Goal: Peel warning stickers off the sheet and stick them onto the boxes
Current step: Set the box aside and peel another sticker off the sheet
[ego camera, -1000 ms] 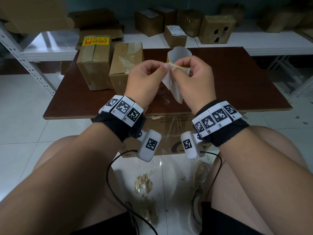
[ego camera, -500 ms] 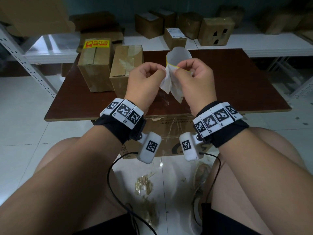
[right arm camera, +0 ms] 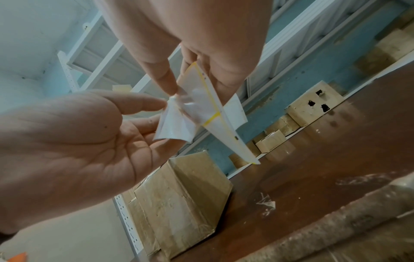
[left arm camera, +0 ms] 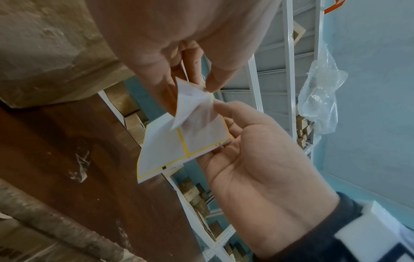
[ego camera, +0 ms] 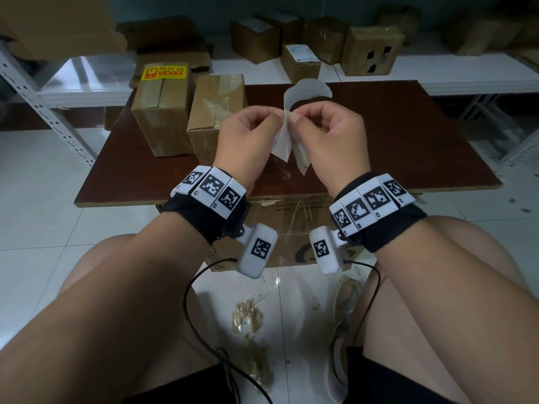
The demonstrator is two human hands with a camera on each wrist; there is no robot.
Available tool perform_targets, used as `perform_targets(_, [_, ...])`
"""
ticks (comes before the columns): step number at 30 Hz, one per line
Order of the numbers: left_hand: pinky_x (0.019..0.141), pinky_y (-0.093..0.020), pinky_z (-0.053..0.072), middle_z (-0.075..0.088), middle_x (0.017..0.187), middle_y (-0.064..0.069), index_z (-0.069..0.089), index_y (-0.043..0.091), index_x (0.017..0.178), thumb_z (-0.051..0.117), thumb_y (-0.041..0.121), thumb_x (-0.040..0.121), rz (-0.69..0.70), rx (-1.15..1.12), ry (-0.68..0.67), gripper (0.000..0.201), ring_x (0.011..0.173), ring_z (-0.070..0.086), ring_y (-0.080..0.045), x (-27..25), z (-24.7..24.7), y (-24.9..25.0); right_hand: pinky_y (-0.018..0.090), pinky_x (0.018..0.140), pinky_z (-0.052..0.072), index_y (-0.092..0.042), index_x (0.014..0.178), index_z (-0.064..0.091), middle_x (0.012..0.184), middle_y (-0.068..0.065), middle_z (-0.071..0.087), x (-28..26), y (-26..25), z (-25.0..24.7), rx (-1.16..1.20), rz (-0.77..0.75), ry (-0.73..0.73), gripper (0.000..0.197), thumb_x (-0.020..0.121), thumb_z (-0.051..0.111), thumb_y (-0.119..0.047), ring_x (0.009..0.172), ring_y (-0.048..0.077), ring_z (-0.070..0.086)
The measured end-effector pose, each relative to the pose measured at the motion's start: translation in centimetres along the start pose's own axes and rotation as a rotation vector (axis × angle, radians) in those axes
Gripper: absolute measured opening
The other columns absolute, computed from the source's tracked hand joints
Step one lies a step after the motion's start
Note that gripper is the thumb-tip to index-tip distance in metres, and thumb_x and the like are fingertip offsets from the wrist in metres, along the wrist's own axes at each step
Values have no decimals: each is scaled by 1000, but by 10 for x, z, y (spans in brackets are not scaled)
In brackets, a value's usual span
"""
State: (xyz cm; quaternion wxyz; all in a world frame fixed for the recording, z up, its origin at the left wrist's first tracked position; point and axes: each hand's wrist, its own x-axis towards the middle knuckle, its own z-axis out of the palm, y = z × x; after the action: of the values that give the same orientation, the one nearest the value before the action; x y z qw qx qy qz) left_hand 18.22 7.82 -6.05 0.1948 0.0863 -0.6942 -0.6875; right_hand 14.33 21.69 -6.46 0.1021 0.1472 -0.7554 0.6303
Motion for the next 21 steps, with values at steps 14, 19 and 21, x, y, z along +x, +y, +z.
perform_targets(14, [78,-47,62,76,84,-8,79,18,98,65,10,96,-1,49,7,16,78,71,-23,-1,2,1,33,91,64,-14,113,75,104,-3,77,-1,-1,-1,-3,-8,-15,22,94,81,-24,99,10,75])
perform_targets(19, [83,-22,61,79,100,-1,79,17,110,70,17,100,46,73,14,14,95,75,-9,-3,3,2,45,89,64,-18,102,81,96,-5,80,0,2,0,-75,-29,-19,17,98,75,-33,95,11,76])
perform_targets(21, [82,-17,59,79,99,6,79,20,108,71,20,101,81,99,14,11,91,73,0,-2,2,1,41,88,64,-18,101,79,96,-5,79,0,1,0,-83,-30,-12,15,100,74,-32,94,10,75])
